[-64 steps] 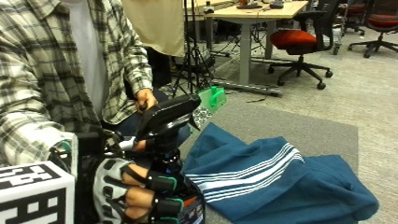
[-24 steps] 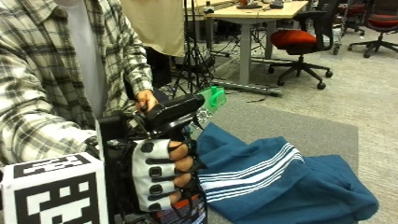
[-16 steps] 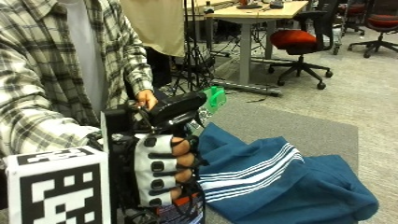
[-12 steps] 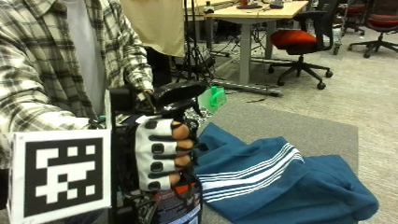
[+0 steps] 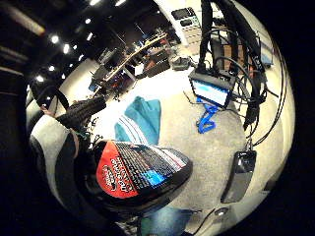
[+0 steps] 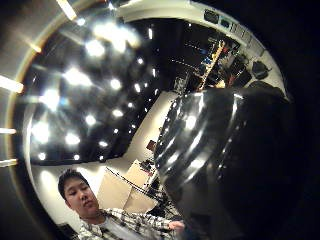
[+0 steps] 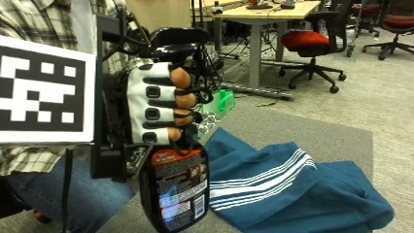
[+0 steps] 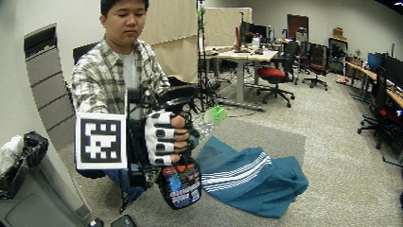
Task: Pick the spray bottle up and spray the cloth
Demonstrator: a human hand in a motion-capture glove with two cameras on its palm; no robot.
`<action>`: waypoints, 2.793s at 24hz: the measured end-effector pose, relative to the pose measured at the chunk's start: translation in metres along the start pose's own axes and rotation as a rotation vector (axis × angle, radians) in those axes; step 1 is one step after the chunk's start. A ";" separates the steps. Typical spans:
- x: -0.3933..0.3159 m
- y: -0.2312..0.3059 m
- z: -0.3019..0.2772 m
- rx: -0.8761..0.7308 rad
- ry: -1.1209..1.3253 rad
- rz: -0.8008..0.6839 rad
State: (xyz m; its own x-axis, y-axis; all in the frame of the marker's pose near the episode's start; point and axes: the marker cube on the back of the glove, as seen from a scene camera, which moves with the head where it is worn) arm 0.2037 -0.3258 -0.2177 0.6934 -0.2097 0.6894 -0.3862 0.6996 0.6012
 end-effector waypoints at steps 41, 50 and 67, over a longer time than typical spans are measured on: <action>-0.042 0.041 0.180 -0.748 1.064 -0.468; -0.042 0.062 0.197 -0.840 1.182 -0.603; -0.042 0.072 0.202 -0.853 1.277 -0.675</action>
State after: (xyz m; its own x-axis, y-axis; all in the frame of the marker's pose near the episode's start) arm 0.0237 -0.4044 -0.1215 0.7673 -0.2548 -0.5886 0.2879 0.9569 -0.0389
